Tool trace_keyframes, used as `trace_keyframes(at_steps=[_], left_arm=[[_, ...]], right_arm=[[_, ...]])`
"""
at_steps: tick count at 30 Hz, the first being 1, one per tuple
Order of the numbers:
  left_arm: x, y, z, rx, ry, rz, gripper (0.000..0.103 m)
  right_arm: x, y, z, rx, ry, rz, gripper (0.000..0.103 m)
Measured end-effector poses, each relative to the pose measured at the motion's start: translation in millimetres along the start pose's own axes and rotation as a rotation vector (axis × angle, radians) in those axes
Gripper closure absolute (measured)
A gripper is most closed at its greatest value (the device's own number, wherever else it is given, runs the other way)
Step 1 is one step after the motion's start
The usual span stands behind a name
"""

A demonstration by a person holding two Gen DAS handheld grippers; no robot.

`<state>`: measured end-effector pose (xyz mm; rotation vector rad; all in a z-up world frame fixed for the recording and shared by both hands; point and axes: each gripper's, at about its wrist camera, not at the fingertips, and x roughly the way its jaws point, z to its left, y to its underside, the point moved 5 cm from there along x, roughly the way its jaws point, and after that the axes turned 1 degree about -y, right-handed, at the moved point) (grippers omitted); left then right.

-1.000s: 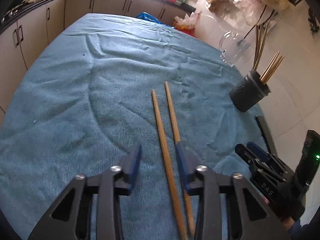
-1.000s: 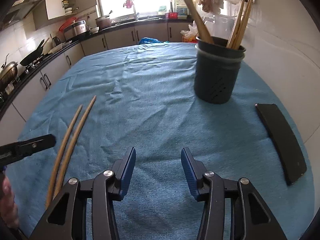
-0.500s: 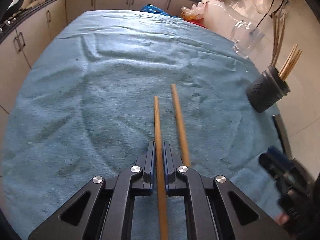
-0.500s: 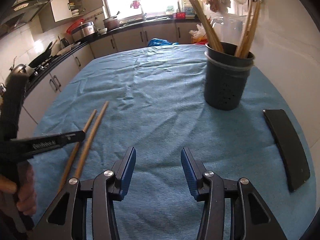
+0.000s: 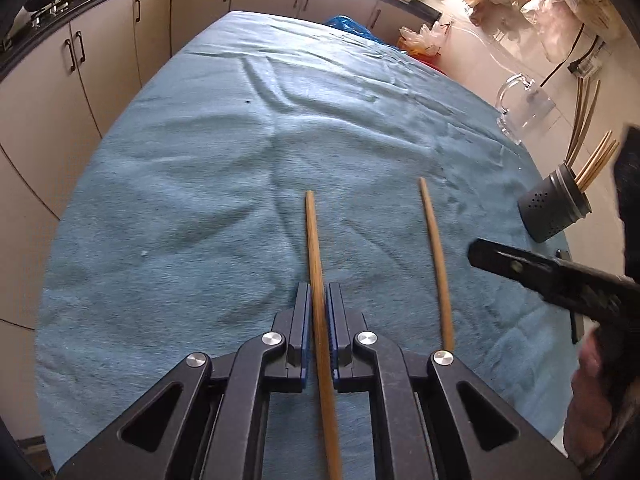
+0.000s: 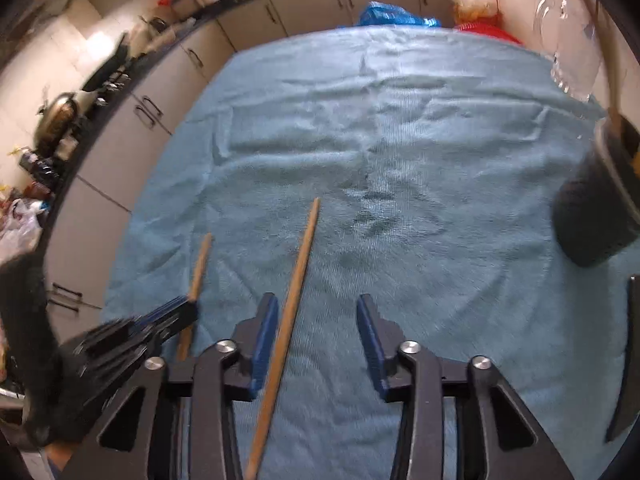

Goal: Organize utensils
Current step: 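Close the left tool on one chopstick while the right tool grasps the other, then lift both chopsticks upright and carry them over the black cup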

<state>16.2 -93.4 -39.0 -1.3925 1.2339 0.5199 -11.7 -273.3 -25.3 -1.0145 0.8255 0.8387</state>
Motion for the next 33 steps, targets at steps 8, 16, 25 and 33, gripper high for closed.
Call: trace_keyframes(at_steps=[8, 16, 25, 33], left_arm=[[-3, 1, 11, -0.008, 0.01, -0.007, 0.095], [3, -6, 1, 0.037, -0.053, -0.024, 0.095], [-37, -17, -10, -0.001, 0.091, -0.139, 0.097], [-89, -20, -34, 0.03, 0.131, -0.259, 0.097]], right_arm=[[35, -11, 11, -0.02, 0.077, 0.054, 0.068], [42, -12, 27, -0.112, 0.145, 0.054, 0.095], [-17, -10, 14, -0.011, -0.018, -0.145, 0.096], [-94, 6, 12, -0.049, -0.088, -0.392, 0.096]])
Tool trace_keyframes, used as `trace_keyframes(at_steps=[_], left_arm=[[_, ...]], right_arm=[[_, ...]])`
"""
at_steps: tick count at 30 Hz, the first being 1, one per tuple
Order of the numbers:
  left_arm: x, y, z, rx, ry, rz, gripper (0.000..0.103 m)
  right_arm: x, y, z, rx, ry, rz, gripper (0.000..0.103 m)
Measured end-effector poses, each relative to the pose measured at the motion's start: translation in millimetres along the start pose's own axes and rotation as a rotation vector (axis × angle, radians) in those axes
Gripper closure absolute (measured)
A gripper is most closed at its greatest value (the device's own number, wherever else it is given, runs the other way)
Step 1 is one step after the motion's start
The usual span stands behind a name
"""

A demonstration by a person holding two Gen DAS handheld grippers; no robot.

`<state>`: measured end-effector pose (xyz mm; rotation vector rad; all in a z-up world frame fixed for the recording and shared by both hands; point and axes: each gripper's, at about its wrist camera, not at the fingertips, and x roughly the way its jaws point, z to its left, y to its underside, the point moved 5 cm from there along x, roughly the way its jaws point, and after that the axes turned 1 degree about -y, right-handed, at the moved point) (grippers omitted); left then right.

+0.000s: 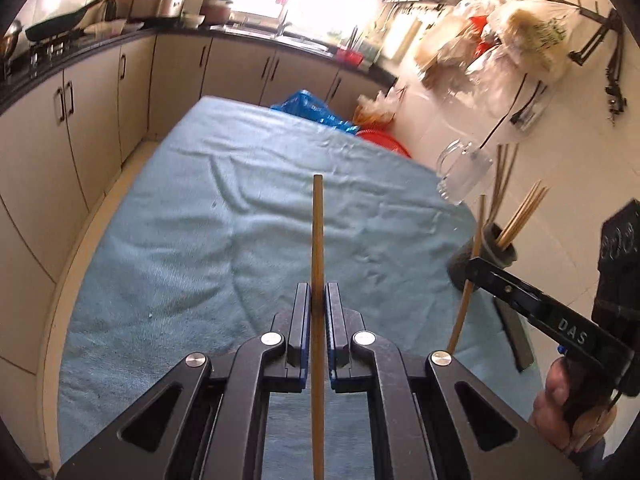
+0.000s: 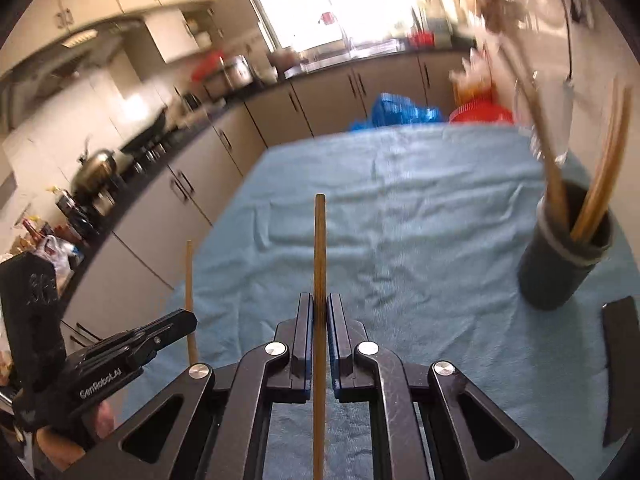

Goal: Organize utensils
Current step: 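Lift both chopsticks upright and carry them over the black cup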

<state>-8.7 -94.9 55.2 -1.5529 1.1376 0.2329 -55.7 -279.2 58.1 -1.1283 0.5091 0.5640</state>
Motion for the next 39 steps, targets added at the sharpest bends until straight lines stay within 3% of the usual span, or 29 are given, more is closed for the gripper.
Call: trace_keyframes(at_steps=[10, 39], left_arm=[[-22, -9, -32, 0.054, 0.025, -0.062, 0.097], [-37, -21, -72, 0.124, 0.057, -0.11, 0.097]], right_arm=[[-58, -3, 2, -0.036, 0.004, -0.187, 0.096], [-121, -9, -48, 0.107, 0.062, -0.393, 0.096]])
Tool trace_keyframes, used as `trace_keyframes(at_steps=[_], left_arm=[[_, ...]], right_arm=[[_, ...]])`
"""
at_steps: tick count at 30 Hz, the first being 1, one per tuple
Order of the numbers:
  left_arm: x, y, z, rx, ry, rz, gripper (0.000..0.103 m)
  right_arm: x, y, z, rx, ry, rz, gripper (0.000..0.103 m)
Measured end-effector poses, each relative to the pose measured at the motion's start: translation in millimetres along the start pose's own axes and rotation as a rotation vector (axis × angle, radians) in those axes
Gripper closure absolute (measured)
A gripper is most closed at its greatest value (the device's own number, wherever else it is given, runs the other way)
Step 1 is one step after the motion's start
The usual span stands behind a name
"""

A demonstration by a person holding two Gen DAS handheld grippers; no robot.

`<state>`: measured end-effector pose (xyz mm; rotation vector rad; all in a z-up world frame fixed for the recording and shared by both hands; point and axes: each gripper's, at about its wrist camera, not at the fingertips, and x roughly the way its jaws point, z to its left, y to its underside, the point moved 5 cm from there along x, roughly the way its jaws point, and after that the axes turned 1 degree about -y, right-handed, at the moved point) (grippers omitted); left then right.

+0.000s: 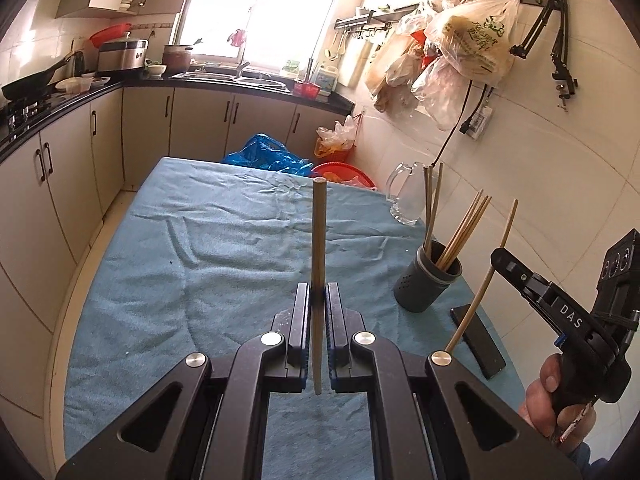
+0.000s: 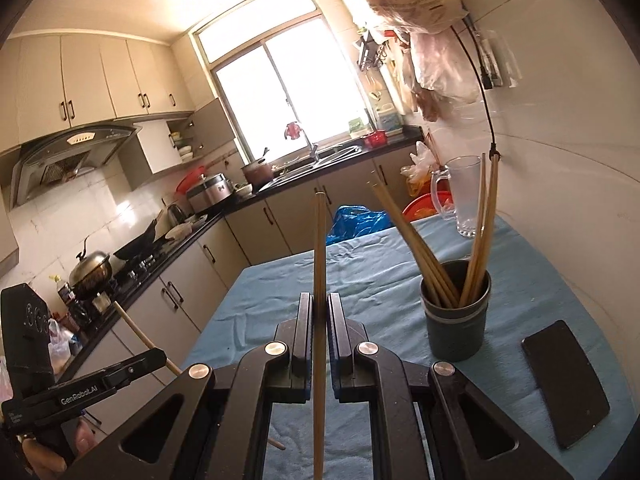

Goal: Organize utensils
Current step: 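Lift both chopsticks upright and carry them over the black cup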

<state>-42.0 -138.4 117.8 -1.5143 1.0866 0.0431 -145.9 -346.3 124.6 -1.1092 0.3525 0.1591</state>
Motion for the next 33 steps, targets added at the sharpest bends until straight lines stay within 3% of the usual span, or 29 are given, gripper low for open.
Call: trace_keyframes(at_steps=[33], left_arm=[[23, -19, -63, 0.112, 0.051, 0.024, 0.097]], right_arm=[[-24, -21, -52, 0.07, 0.076, -0.083, 0.096]])
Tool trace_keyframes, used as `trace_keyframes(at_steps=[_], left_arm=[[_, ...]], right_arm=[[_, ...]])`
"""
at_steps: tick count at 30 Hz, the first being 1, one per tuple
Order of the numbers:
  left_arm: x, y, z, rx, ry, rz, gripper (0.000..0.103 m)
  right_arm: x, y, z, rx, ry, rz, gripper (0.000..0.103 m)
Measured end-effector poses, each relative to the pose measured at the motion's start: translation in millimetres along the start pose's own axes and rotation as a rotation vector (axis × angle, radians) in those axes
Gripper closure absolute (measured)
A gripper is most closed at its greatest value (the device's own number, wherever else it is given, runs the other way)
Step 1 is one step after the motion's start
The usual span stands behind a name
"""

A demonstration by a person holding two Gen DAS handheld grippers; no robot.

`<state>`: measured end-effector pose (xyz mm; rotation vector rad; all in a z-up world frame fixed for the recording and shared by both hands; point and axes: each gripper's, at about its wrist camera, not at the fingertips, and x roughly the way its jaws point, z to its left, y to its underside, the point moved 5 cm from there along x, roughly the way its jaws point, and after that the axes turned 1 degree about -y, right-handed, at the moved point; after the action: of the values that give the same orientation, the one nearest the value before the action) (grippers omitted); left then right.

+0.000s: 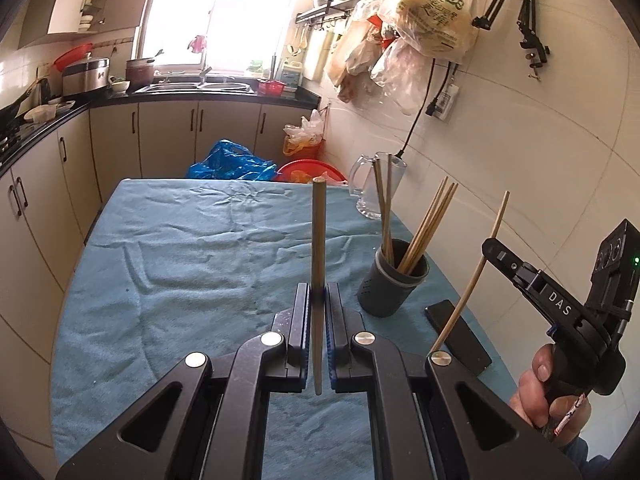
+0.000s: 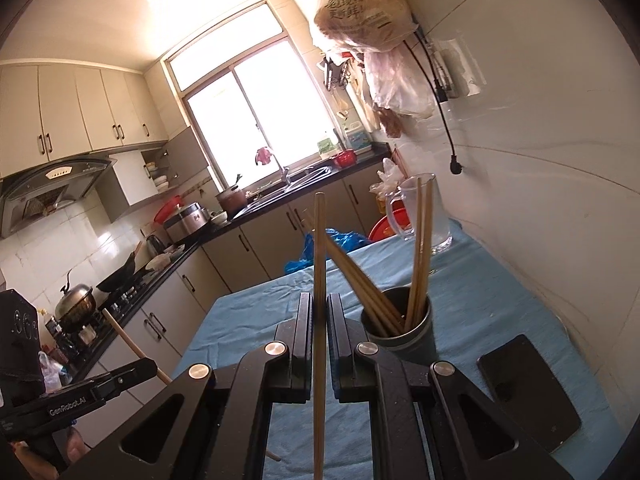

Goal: Organize utensils
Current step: 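Lift both chopsticks upright and carry them over the black cup, then lower both chopsticks into the black cup and open both tools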

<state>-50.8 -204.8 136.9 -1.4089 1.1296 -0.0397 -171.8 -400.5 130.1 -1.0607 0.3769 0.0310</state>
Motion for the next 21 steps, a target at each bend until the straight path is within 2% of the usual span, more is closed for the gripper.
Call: trace_keyframes(at_steps=[10, 21], left_arm=[[11, -34, -36, 0.043, 0.057, -0.019, 0.097], [25, -104, -84, 0.084, 0.124, -0.103, 0.097]], right_arm=[[-5, -36, -23, 0.004, 0.046, -0.069, 0.096], [-6, -98, -47, 0.023, 0.107, -0.187, 0.096]])
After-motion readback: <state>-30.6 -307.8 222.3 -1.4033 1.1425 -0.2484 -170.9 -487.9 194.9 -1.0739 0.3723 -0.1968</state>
